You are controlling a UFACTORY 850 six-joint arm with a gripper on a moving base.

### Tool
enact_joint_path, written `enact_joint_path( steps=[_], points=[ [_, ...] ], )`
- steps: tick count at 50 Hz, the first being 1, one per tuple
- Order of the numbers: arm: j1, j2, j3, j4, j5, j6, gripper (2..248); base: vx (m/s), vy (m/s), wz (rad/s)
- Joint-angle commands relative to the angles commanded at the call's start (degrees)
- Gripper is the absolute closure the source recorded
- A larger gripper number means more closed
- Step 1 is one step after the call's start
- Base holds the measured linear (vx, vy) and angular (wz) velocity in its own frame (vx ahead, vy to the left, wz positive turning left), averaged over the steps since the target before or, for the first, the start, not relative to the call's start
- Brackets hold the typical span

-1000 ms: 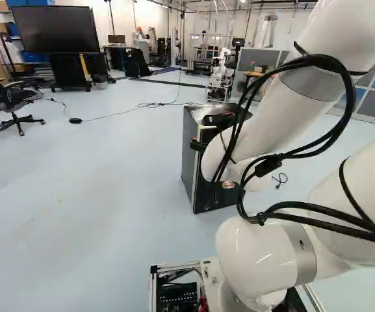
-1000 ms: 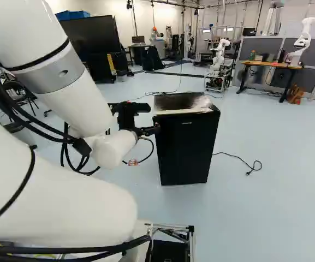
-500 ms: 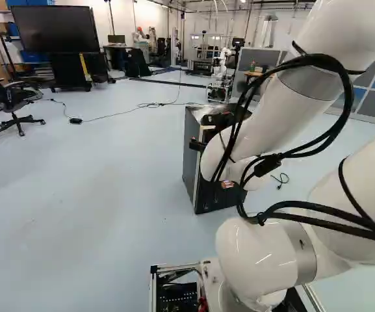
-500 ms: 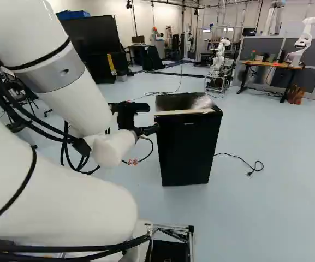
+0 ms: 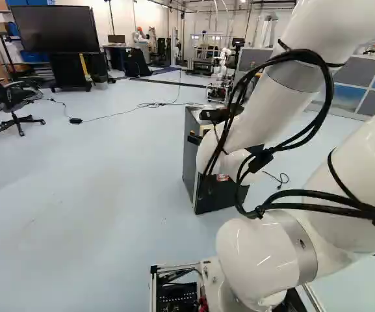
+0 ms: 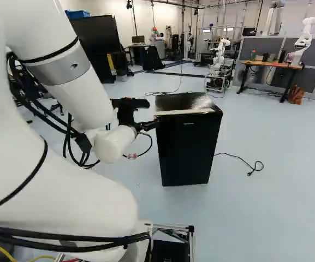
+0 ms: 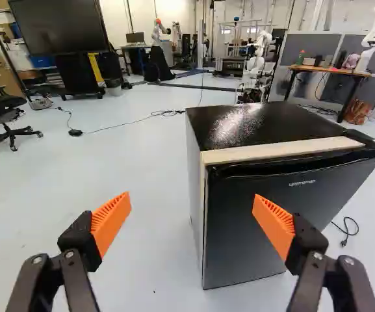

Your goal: Grab a drink from the fridge

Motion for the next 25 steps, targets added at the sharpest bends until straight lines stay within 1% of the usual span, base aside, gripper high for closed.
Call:
enact_joint_path(
  steps=[11,25],
  points=[
    [2.1,-4.2,-2.2,2.3,1.4,0.0,3,0.0,0.0,0.0],
    [4.4,-10.4,-6.1,5.7,2.1,0.0,3,0.0,0.0,0.0]
  ],
)
